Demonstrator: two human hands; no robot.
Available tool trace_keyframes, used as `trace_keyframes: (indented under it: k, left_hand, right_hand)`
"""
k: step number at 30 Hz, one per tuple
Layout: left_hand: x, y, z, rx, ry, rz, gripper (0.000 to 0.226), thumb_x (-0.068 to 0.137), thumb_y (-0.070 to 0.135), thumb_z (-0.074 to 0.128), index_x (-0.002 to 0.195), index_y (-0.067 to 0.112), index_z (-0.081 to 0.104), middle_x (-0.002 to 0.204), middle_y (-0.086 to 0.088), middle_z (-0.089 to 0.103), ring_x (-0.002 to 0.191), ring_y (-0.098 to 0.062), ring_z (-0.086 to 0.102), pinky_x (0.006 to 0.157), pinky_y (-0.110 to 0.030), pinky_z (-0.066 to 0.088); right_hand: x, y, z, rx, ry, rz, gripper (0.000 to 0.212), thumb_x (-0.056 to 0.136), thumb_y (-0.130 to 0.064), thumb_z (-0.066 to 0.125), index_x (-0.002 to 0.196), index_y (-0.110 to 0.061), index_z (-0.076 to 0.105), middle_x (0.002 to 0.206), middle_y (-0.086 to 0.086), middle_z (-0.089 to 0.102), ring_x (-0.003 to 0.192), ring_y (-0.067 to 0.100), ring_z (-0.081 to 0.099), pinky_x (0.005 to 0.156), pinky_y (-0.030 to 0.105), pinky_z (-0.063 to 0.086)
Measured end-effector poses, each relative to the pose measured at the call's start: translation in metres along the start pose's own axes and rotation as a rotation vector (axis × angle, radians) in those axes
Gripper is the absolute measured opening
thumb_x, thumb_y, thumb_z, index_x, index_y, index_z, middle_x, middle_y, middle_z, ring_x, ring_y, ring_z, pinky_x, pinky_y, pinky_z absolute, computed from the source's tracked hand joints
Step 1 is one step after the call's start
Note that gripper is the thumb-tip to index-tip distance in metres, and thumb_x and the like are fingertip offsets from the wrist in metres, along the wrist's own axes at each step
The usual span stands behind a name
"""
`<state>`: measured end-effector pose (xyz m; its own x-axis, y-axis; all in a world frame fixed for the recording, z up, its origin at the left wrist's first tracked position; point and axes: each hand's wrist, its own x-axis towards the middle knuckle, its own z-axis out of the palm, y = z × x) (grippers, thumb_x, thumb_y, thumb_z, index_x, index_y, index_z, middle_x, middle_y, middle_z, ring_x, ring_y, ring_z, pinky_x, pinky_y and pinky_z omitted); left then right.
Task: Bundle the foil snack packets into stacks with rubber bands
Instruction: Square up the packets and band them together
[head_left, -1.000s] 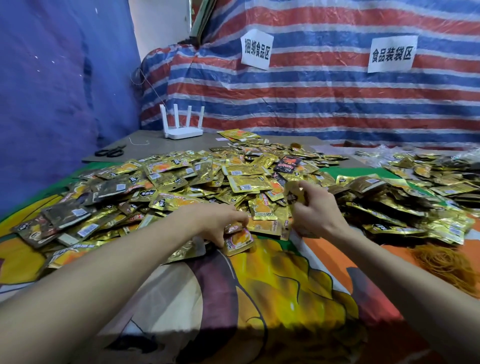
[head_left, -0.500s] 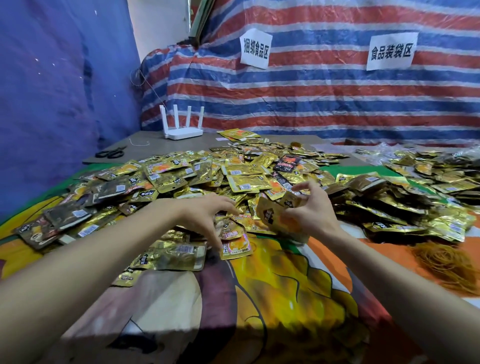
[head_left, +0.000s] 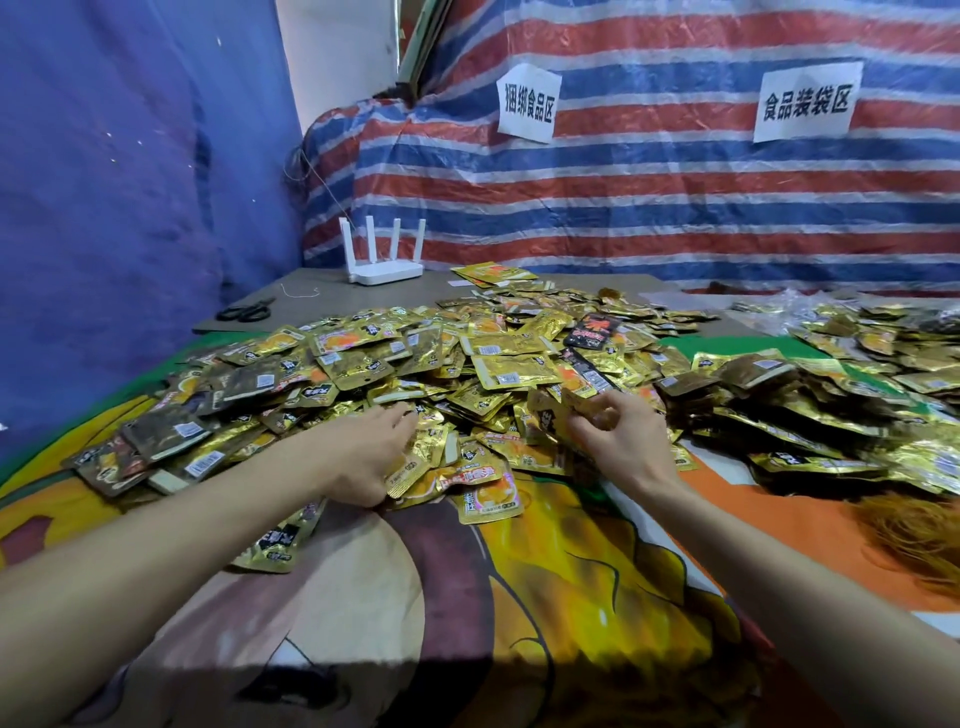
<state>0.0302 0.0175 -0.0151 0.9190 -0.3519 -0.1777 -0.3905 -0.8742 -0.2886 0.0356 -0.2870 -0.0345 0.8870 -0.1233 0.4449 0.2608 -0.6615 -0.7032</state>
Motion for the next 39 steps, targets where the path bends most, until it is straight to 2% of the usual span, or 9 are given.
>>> trace_keyframes:
  k: [4, 9, 14, 19, 23, 27, 32, 36, 39]
  left_hand:
    - [0.006, -0.002, 0.010, 0.042, 0.174, -0.087, 0.052, 0.085, 0.023, 0.051, 0.137, 0.016, 0.045, 0.135, -0.003, 0.055, 0.121, -0.025, 0.047, 0.104, -0.036, 0.039]
    - [0.013, -0.003, 0.010, -0.146, 0.255, -0.134, 0.041, 0.087, 0.002, 0.050, 0.126, 0.013, 0.047, 0.122, -0.005, 0.051, 0.108, -0.023, 0.048, 0.074, -0.030, 0.039]
    - [0.017, -0.011, -0.004, -0.391, 0.154, -0.029, 0.045, 0.077, 0.023, 0.068, 0.121, 0.018, 0.061, 0.122, -0.005, 0.059, 0.109, -0.023, 0.056, 0.090, -0.037, 0.050]
    - [0.008, -0.022, -0.005, -0.155, -0.052, 0.037, 0.101, 0.071, 0.039, 0.074, 0.156, 0.043, 0.020, 0.162, 0.018, 0.022, 0.146, -0.016, 0.023, 0.115, -0.041, 0.032]
    - [0.010, -0.019, -0.003, -0.089, -0.251, 0.046, 0.121, 0.074, 0.031, 0.079, 0.158, 0.038, -0.007, 0.166, 0.013, -0.010, 0.154, -0.021, -0.001, 0.124, -0.043, 0.018]
    - [0.013, -0.017, -0.011, -0.113, -0.294, 0.064, 0.129, 0.072, 0.036, 0.085, 0.160, 0.031, -0.010, 0.167, 0.008, -0.013, 0.155, -0.019, 0.001, 0.124, -0.038, 0.017]
    - [0.007, -0.007, -0.009, 0.004, -0.046, 0.159, 0.070, 0.084, 0.025, 0.064, 0.147, 0.021, 0.035, 0.142, -0.004, 0.048, 0.124, -0.025, 0.052, 0.099, -0.041, 0.047]
    - [0.003, -0.006, -0.007, -0.067, 0.196, 0.075, 0.048, 0.089, 0.020, 0.055, 0.136, 0.029, 0.052, 0.128, 0.001, 0.063, 0.120, -0.026, 0.057, 0.091, -0.036, 0.049]
    - [0.001, -0.008, -0.008, -0.222, 0.348, -0.035, 0.018, 0.092, 0.018, 0.053, 0.104, 0.026, 0.063, 0.099, -0.002, 0.068, 0.096, -0.029, 0.064, 0.072, -0.035, 0.050]
  right_hand:
    - [-0.007, 0.002, 0.008, 0.037, -0.062, -0.022, 0.029, 0.093, -0.029, 0.072, 0.068, -0.027, 0.057, 0.061, -0.017, 0.063, 0.049, -0.003, 0.059, 0.044, 0.010, 0.036]
    - [-0.007, 0.004, 0.010, -0.145, -0.181, -0.076, 0.016, 0.092, -0.029, 0.073, 0.100, -0.016, 0.071, 0.091, 0.001, 0.074, 0.073, 0.010, 0.066, 0.057, 0.017, 0.044]
    - [0.003, -0.003, 0.008, -0.442, -0.316, -0.076, 0.037, 0.084, -0.021, 0.068, 0.120, -0.012, 0.068, 0.112, 0.010, 0.072, 0.097, 0.028, 0.066, 0.075, 0.033, 0.053]
    - [0.001, -0.004, 0.012, -0.518, -0.327, -0.088, 0.041, 0.087, -0.024, 0.060, 0.126, -0.013, 0.060, 0.118, 0.011, 0.063, 0.108, 0.032, 0.058, 0.089, 0.044, 0.053]
    - [-0.002, -0.002, 0.011, -0.513, -0.339, -0.093, 0.041, 0.088, -0.023, 0.060, 0.128, -0.013, 0.059, 0.123, 0.010, 0.061, 0.112, 0.032, 0.056, 0.092, 0.045, 0.053]
    - [-0.004, -0.004, 0.010, -0.515, -0.344, -0.091, 0.042, 0.088, -0.022, 0.061, 0.129, -0.013, 0.059, 0.124, 0.010, 0.061, 0.114, 0.032, 0.055, 0.093, 0.044, 0.053]
    - [-0.004, -0.005, 0.011, -0.527, -0.332, -0.092, 0.042, 0.088, -0.023, 0.061, 0.129, -0.014, 0.059, 0.121, 0.011, 0.062, 0.112, 0.032, 0.055, 0.090, 0.043, 0.053]
    - [-0.006, -0.006, 0.012, -0.531, -0.319, -0.097, 0.039, 0.089, -0.024, 0.058, 0.127, -0.013, 0.059, 0.119, 0.010, 0.062, 0.110, 0.033, 0.056, 0.087, 0.044, 0.054]
    - [-0.005, -0.007, 0.012, -0.537, -0.272, -0.123, 0.020, 0.092, -0.019, 0.053, 0.110, -0.010, 0.057, 0.104, 0.011, 0.062, 0.097, 0.033, 0.057, 0.078, 0.043, 0.054]
